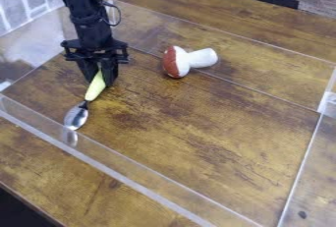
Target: Move the green spoon to the left
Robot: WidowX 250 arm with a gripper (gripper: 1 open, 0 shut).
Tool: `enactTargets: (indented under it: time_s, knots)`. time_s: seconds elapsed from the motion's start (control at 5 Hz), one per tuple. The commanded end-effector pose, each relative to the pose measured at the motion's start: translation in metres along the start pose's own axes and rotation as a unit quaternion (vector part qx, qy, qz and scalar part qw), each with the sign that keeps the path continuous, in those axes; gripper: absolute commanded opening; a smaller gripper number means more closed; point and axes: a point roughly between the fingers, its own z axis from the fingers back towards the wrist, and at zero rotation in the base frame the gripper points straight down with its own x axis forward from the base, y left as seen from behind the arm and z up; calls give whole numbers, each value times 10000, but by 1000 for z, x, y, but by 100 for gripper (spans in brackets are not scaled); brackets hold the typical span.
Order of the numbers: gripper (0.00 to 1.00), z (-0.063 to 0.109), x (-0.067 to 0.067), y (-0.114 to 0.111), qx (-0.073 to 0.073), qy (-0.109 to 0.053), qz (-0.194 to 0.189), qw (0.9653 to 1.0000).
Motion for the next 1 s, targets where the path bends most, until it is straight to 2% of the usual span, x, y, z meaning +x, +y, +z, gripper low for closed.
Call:
enactTargets:
  time_s: [0.0, 0.8]
  knots:
    - [0, 23, 9, 11, 39, -338, 63, 9994]
    - [0, 29, 9, 19, 53, -298, -5, 9995]
